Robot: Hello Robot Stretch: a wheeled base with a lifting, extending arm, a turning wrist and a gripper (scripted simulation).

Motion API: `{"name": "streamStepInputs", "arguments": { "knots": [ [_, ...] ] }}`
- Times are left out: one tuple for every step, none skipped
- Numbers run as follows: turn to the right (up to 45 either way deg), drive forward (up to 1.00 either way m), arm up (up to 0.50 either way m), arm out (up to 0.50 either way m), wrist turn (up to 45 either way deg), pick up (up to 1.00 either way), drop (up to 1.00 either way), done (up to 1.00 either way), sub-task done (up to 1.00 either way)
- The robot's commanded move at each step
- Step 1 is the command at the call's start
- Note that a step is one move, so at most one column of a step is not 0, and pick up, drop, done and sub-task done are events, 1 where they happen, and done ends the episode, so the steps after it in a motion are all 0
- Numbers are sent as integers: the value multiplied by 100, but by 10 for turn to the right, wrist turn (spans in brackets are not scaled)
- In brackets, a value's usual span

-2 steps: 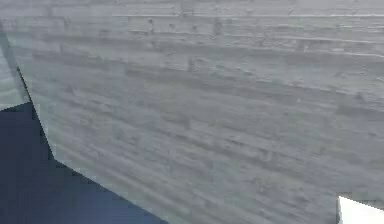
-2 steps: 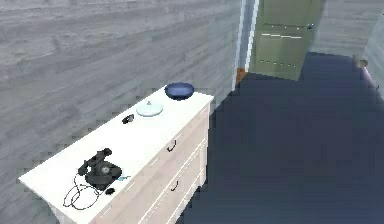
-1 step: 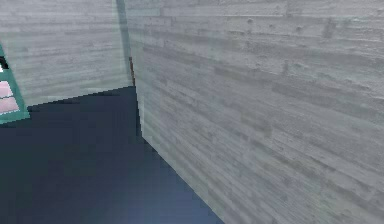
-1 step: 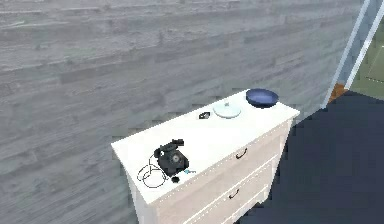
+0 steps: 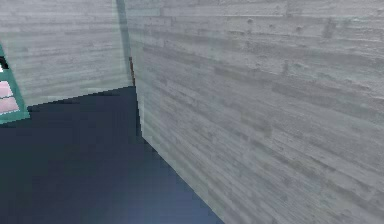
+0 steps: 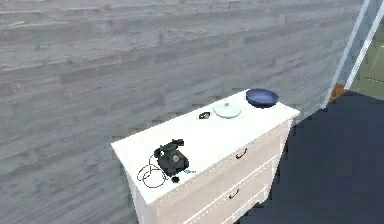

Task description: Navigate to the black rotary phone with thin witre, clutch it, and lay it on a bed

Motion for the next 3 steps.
{"name": "streamStepInputs", "arguments": {
  "knots": [
    [0, 0, 38, 0, 0, 0, 0, 0, 0],
    [0, 0, 0, 22, 0, 0, 0, 0, 0],
    [0, 0, 0, 0, 450, 0, 0, 0, 0]
  ]
}}
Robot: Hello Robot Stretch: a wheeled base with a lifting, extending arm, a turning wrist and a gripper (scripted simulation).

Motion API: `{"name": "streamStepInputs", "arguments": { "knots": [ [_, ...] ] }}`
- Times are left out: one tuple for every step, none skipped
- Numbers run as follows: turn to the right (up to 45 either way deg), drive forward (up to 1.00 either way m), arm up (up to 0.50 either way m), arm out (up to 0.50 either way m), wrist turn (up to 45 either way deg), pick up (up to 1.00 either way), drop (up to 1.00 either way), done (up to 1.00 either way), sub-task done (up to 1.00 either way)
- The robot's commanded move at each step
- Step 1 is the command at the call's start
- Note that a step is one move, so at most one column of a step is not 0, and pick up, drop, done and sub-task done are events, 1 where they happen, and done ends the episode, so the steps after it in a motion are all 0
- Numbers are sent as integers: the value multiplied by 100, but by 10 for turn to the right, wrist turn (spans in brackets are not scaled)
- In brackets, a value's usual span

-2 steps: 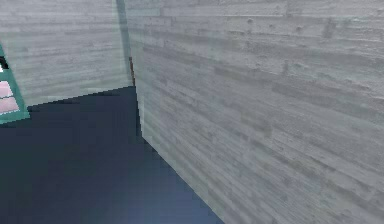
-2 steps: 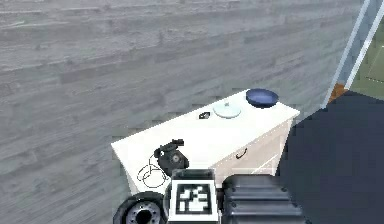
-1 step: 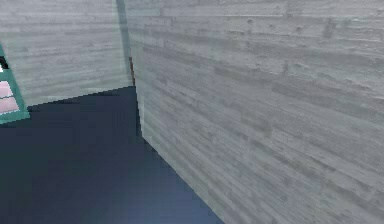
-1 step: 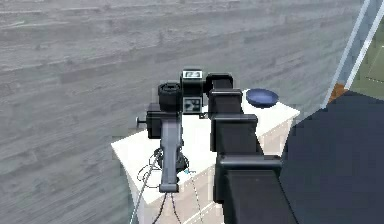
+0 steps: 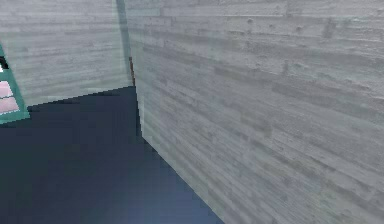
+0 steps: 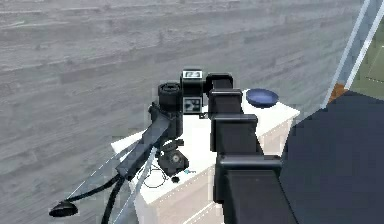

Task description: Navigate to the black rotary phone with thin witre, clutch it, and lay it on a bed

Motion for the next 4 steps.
{"name": "streamStepInputs", "arguments": {
  "knots": [
    [0, 0, 0, 0, 450, 0, 0, 0, 0],
    [0, 0, 0, 0, 450, 0, 0, 0, 0],
    [0, 0, 0, 0, 120, 0, 0, 0, 0],
    [0, 0, -28, 0, 0, 0, 0, 0, 0]
  ]
}}
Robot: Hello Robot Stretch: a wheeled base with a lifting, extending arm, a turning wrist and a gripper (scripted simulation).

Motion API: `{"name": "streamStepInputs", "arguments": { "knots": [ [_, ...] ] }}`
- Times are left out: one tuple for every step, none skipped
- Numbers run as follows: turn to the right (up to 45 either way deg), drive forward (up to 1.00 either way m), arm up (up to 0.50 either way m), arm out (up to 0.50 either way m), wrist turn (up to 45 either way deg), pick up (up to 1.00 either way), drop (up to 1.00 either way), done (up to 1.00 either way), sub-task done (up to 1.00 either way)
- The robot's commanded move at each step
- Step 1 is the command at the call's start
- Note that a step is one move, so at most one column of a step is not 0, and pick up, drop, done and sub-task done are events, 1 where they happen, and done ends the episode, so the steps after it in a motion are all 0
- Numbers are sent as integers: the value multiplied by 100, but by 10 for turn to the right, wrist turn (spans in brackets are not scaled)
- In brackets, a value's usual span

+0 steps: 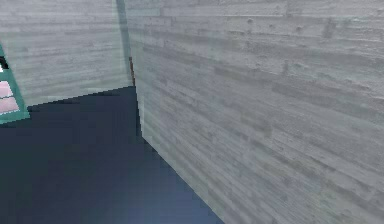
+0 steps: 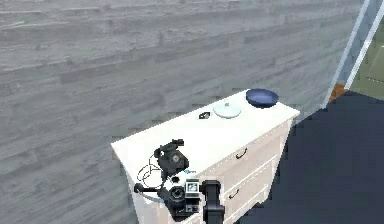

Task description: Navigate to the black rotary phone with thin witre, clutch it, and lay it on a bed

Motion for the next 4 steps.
{"name": "streamStepInputs", "arguments": {
  "knots": [
    [0, 0, 0, 0, 0, 100, 0, 0, 0],
    [0, 0, 10, 0, 0, 0, 0, 0, 0],
    [0, 0, 18, 0, 0, 0, 0, 0, 0],
    [0, 0, 0, 0, -450, 0, 0, 0, 0]
  ]
}}
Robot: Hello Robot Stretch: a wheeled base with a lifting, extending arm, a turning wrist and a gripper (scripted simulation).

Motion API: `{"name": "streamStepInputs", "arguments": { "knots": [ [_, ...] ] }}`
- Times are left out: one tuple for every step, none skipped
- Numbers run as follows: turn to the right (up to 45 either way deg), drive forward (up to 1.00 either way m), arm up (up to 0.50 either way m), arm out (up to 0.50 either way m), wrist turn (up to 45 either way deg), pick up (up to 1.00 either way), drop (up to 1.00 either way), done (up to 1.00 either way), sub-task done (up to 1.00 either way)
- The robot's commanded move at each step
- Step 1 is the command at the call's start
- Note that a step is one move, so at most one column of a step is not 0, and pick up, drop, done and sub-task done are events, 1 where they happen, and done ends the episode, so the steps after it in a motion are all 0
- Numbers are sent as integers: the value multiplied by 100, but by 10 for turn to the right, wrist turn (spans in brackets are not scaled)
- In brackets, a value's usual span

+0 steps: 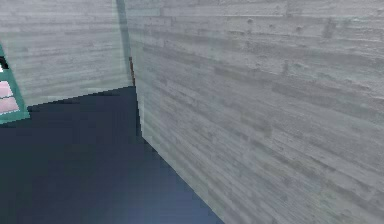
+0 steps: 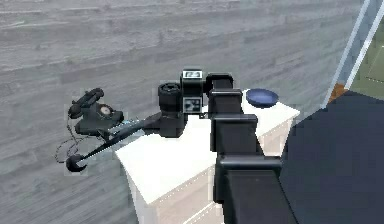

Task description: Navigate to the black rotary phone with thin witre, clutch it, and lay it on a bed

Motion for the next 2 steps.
{"name": "streamStepInputs", "arguments": {
  "knots": [
    [0, 0, 0, 0, -450, 0, 0, 0, 0],
    [0, 0, 0, 0, -60, 0, 0, 0, 0]
  ]
}}
